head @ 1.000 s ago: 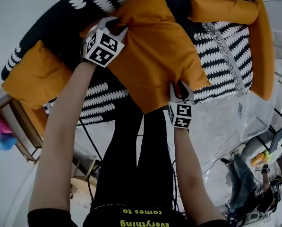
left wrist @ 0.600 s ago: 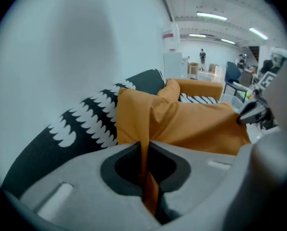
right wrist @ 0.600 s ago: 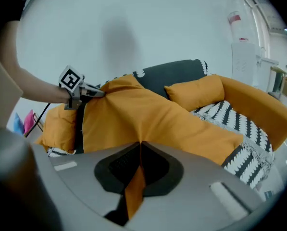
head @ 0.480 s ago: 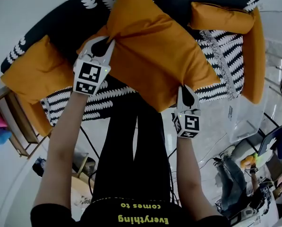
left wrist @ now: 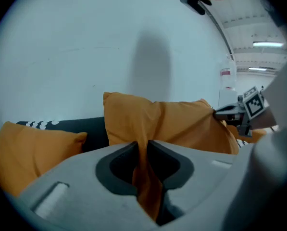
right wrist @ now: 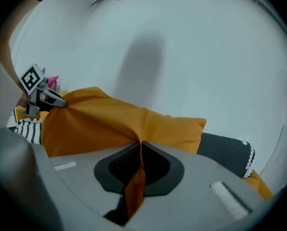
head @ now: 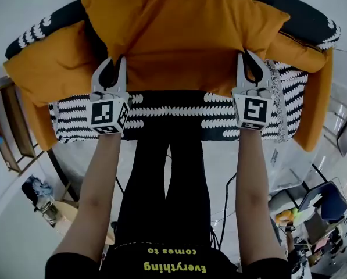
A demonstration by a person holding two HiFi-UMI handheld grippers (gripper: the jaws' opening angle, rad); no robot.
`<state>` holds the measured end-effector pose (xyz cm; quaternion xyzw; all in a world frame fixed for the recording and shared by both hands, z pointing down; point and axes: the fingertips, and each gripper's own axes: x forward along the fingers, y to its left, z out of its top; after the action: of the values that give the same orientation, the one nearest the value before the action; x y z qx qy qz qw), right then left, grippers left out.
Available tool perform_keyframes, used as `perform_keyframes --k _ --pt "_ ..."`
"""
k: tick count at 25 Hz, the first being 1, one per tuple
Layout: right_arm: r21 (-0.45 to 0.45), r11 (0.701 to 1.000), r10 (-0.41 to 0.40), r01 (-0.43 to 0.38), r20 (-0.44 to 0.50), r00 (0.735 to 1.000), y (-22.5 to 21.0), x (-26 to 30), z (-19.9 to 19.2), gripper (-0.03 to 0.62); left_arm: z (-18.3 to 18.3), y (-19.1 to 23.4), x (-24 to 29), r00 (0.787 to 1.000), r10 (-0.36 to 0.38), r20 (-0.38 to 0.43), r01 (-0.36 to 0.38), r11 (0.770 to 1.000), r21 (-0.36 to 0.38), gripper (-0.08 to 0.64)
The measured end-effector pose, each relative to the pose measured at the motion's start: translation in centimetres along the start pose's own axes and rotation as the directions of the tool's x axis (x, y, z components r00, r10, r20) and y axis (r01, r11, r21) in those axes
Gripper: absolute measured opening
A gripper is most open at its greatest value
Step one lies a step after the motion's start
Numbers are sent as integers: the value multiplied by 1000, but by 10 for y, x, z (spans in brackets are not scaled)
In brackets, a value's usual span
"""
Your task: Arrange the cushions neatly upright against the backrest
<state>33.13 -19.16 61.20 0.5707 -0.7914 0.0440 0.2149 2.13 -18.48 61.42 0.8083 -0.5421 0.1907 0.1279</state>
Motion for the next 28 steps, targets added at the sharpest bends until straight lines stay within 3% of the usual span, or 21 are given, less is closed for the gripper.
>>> perform_keyframes --k 2,4,6,8,12,17,20,21,23,26,28 --pt "0 1000 5 -5 -87 996 3 25 -28 33 -31 9 6 999 -4 -48 4 1000 -4 118" --pt "62 998 26 -15 -193 981 4 35 -63 60 -66 19 14 989 -14 -150 12 1000 -14 127" --pt "122 992 52 -28 -198 979 6 33 -73 84 -87 36 15 977 -3 -211 -8 999 -54 120" --pt "116 993 40 -19 -181 983 7 27 -68 91 -82 50 8 982 -6 -188 -9 997 -78 120" --pt "84 996 17 0 -194 981 10 7 -61 95 -49 49 -18 994 -16 -105 12 999 -45 120" --pt "67 998 5 10 -213 977 16 -24 -42 165 16 38 -57 1000 -16 22 17 997 -78 102" --pt "188 982 -9 37 -150 989 8 -60 -10 213 56 28 -83 998 -23 61 28 997 -74 94" --pt "229 973 -13 40 -118 993 7 -73 7 201 71 24 -93 997 -28 79 34 997 -69 83" --pt "272 962 -18 24 -24 1000 8 -98 53 147 106 18 -111 991 -43 123 50 997 -57 50" --pt "266 964 -14 -17 115 993 21 -137 130 33 150 4 -135 983 -89 160 98 994 -50 3" --pt "259 965 -4 -45 186 983 30 -163 178 11 174 -6 -152 977 -117 176 128 991 -51 0"
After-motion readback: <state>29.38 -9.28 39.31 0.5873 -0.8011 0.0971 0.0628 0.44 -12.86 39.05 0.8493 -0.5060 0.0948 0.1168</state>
